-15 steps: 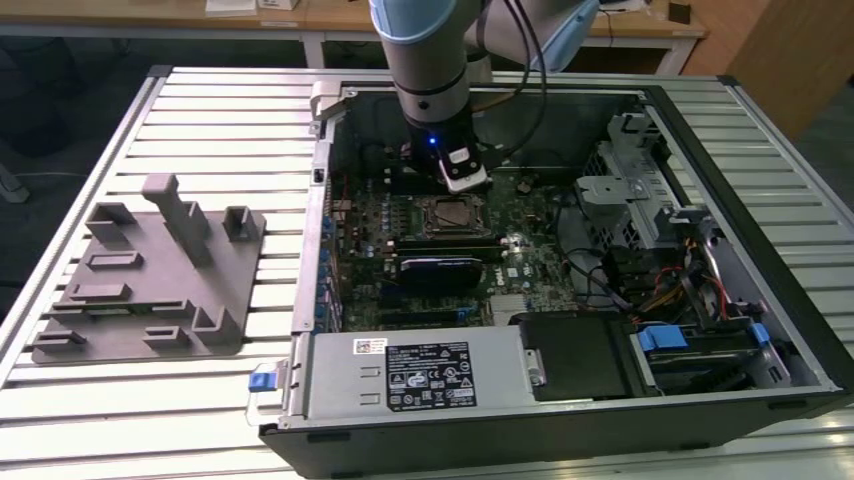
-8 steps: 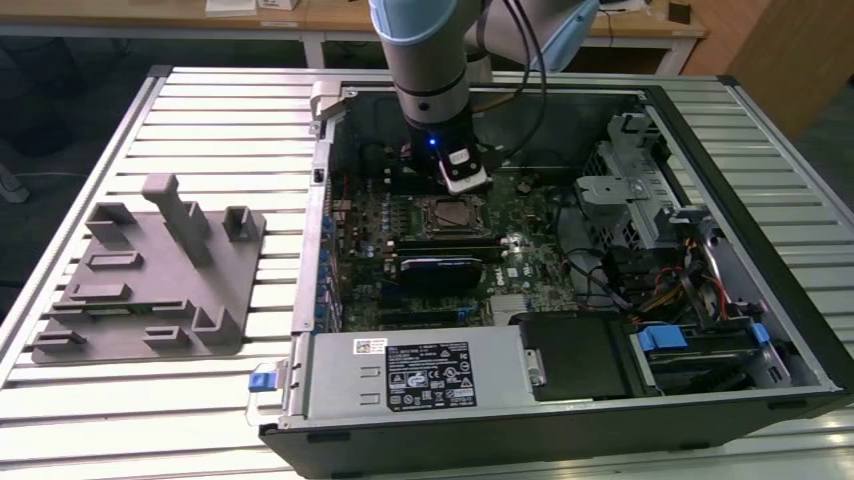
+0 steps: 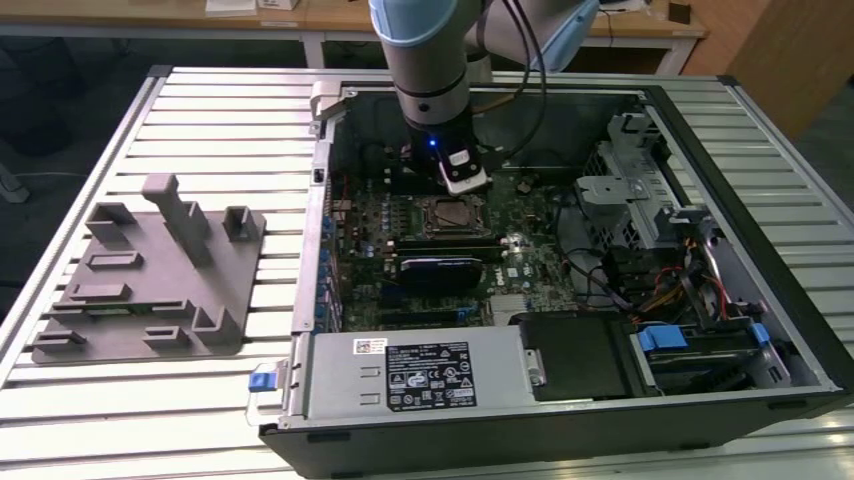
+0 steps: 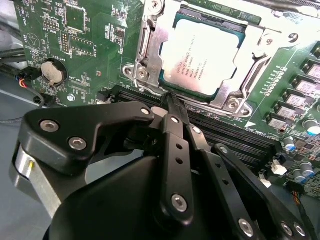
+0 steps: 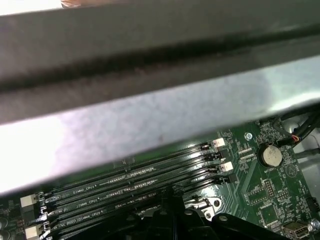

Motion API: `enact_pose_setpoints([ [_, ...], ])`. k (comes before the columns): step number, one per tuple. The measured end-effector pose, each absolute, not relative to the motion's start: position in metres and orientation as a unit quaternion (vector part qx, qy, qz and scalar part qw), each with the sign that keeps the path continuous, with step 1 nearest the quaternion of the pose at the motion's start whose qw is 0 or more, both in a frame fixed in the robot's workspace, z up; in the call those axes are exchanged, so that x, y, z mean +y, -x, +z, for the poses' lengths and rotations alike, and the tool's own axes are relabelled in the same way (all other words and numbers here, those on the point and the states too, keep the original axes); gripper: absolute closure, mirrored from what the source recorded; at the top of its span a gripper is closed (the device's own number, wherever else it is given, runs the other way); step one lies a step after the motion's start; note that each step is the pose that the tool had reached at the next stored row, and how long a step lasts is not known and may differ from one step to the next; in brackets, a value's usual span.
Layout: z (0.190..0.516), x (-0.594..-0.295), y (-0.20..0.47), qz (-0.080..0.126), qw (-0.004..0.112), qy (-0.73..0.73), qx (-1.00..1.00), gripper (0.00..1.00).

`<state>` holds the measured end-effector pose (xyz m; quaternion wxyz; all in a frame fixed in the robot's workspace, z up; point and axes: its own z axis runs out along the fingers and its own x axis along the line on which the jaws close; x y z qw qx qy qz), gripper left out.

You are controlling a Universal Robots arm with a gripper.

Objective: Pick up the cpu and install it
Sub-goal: 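Install the first cpu locking lever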

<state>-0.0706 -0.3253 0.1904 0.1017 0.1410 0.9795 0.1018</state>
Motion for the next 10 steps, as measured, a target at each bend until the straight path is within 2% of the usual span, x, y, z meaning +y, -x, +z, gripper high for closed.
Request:
enact_pose_setpoints([
  [10,0.1898,-0.326,0.0704,0.105,0.101,-0.141,0.979,0.89],
])
